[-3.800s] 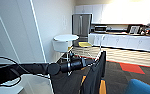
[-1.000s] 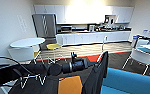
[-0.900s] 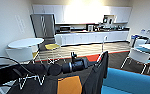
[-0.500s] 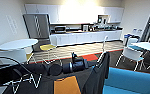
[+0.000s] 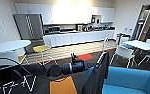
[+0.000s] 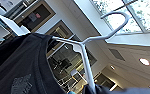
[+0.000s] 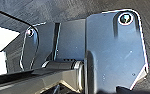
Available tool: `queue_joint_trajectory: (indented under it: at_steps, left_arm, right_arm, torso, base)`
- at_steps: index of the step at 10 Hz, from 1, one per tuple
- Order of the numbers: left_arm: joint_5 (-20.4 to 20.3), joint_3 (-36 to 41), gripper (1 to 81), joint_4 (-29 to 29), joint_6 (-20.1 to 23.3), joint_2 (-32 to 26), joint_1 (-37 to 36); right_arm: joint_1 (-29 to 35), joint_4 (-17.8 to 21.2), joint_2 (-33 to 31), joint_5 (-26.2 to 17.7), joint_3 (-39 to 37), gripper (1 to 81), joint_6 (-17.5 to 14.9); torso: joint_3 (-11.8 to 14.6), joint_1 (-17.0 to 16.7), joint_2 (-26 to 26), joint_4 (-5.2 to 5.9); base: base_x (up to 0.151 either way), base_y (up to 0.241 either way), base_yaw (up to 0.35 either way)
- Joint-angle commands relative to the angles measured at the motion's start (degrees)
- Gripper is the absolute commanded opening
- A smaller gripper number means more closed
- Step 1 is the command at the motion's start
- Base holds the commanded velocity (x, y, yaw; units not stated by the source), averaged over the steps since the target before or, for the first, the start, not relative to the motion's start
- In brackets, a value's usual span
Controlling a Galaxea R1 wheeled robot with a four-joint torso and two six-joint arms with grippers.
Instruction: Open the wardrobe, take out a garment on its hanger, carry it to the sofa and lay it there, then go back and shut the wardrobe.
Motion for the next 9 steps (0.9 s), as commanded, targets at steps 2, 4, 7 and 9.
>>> queue_joint_trajectory:
  at_steps: [2, 4, 7, 9]
  left_arm:
    - [-1.34, 1.23, 1.0, 2.61, 1.12, -0.16, -8.97]
    - [-1.34, 1.23, 1.0, 2.61, 1.12, -0.16, -8.88]
    - [-1.34, 1.23, 1.0, 2.61, 1.12, -0.16, -8.88]
    - [-1.34, 1.32, 1.0, 2.69, 1.12, -0.25, -8.96]
  right_arm:
    - [2.45, 0.53, 0.32, -2.60, 0.20, 81.1, 0.03]
    - [2.36, 0.53, 0.32, -2.60, 0.11, 81.1, 0.03]
    - [2.37, 0.53, 0.32, -2.60, 0.11, 81.1, 0.03]
    - [2.45, 0.53, 0.32, -2.60, 0.03, 81.1, 0.03]
  torso:
    - [0.00, 0.01, 0.00, 0.00]
    - [0.00, 0.01, 0.00, -0.02]
    - [0.00, 0.01, 0.00, -0.02]
    - [0.00, 0.01, 0.00, 0.00]
  base:
    - [0.000, 0.000, -0.163]
    - [0.000, 0.000, -0.163]
    - [0.000, 0.000, -0.164]
    - [0.000, 0.000, -0.164]
